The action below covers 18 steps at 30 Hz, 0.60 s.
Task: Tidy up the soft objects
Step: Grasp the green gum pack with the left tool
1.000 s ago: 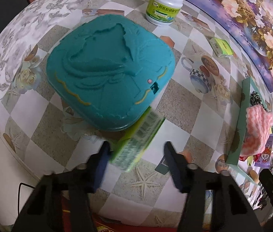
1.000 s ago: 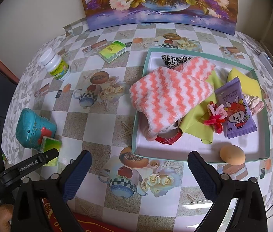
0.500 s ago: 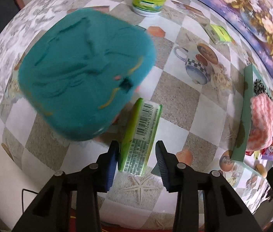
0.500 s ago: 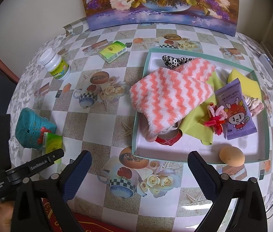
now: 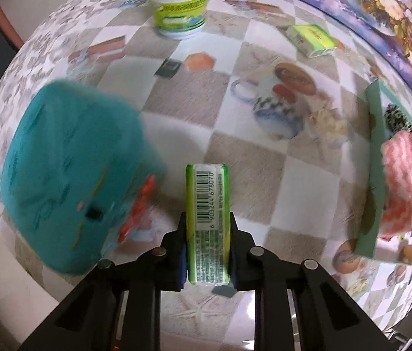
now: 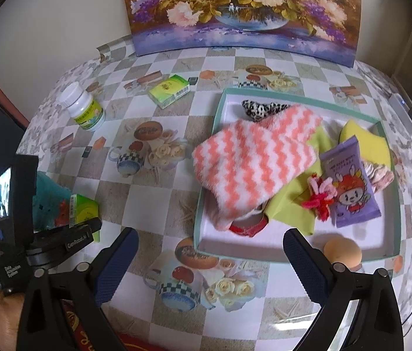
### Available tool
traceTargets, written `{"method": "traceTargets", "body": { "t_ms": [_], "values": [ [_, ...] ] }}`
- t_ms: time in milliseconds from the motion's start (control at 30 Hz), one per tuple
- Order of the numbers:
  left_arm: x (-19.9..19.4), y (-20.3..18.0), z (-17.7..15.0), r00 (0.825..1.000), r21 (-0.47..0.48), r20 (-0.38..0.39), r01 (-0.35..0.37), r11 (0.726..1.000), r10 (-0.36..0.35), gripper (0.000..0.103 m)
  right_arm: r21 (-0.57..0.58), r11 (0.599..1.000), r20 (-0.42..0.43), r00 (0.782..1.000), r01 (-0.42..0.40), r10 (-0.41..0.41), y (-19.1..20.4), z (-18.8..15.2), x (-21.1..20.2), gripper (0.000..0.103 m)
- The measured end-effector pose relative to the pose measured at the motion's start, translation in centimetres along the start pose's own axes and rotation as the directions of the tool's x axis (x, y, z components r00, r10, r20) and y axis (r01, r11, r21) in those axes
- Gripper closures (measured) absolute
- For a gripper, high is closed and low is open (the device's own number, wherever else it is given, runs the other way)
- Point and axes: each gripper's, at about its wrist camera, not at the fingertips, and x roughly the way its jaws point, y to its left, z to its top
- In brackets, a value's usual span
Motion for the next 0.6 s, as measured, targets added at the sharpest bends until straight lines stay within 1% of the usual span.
{"method": "traceTargets", "body": {
  "t_ms": [200, 333, 400, 500, 533, 600],
  "values": [
    [-1.4, -2.8, 3.1, 0.999, 0.01, 0.031, 0.041, 0.999, -0.041, 0.081, -0.01, 1.0, 0.02, 1.0, 0.008, -0.008, -0.2, 2.0, 0.0, 0.002],
    [-1.9, -4.1, 5.8, 0.995, -0.034, 0.046, 0.095, 0.995, -0.093, 0.081, -0.006, 1.0, 0.029, 0.999, 0.012, -0.012, -0.4, 3.9, 0.3, 0.002],
    [-2.2, -4.6, 7.3, 0.992, -0.056, 0.062, 0.111, 0.992, -0.108, 0.081, 0.0, 1.0, 0.031, 0.999, 0.014, -0.014, -0.4, 5.1, 0.5, 0.002],
    [-2.1, -4.4, 8.7, 0.989, -0.088, 0.079, 0.13, 0.988, -0.123, 0.081, 0.001, 1.0, 0.031, 1.0, -0.001, 0.001, -0.2, 7.1, 1.0, 0.002],
    [-1.8, -4.0, 8.7, 0.988, -0.097, 0.084, 0.139, 0.986, -0.131, 0.081, 0.001, 1.0, 0.032, 0.999, -0.005, 0.005, -0.1, 7.7, 1.2, 0.002],
    [-1.1, -3.4, 9.5, 0.984, -0.125, 0.09, 0.166, 0.978, -0.155, 0.081, -0.016, 1.0, 0.032, 0.999, -0.01, 0.011, 0.3, 9.2, 1.7, 0.002]
  ]
}}
